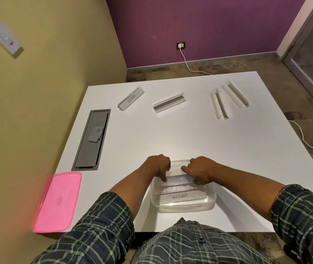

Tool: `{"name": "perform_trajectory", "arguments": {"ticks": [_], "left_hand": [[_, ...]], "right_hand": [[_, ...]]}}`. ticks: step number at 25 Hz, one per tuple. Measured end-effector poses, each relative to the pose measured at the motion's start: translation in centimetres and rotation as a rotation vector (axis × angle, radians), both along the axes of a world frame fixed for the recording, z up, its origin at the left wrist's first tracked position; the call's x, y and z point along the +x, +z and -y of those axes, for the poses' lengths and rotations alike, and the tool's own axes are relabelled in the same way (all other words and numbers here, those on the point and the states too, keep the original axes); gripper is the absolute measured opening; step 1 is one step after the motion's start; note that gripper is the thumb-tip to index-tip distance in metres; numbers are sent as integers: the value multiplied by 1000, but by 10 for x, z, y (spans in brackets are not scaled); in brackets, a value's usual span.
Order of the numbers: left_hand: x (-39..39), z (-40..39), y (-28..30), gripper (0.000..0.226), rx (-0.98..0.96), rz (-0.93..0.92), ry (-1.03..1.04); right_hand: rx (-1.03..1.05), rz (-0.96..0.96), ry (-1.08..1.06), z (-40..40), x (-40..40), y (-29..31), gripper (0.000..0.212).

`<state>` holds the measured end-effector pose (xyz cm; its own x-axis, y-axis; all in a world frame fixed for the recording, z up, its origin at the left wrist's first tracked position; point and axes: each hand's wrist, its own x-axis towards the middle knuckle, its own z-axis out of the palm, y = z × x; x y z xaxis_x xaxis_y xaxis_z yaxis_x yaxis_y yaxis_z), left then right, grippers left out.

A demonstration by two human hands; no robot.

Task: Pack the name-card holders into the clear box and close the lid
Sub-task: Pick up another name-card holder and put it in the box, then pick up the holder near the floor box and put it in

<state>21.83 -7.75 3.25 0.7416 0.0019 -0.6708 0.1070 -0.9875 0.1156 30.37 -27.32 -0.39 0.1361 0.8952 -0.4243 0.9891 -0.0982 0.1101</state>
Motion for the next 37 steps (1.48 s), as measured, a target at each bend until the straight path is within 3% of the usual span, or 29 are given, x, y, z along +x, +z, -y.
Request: {"name": "perform_trajectory", "arguments": {"ticks": [4, 7, 20, 34, 37], "left_hand": [[-13, 3, -12, 33, 228, 90, -265], [-20, 3, -16, 20, 291, 165, -354], [-19, 8, -14, 20, 358, 210, -453], [-16, 14, -12, 17, 401, 97, -661], [-16, 10, -8, 10, 298, 147, -622]], "right_hand": [[11, 5, -37, -2, -7, -6, 36], [20, -19, -82, -1, -8, -10, 35], [-131, 33, -14, 6, 3, -1, 29], [-105, -3, 36, 8, -5, -4, 20], [10, -4, 96, 10, 2, -1, 21]]}}
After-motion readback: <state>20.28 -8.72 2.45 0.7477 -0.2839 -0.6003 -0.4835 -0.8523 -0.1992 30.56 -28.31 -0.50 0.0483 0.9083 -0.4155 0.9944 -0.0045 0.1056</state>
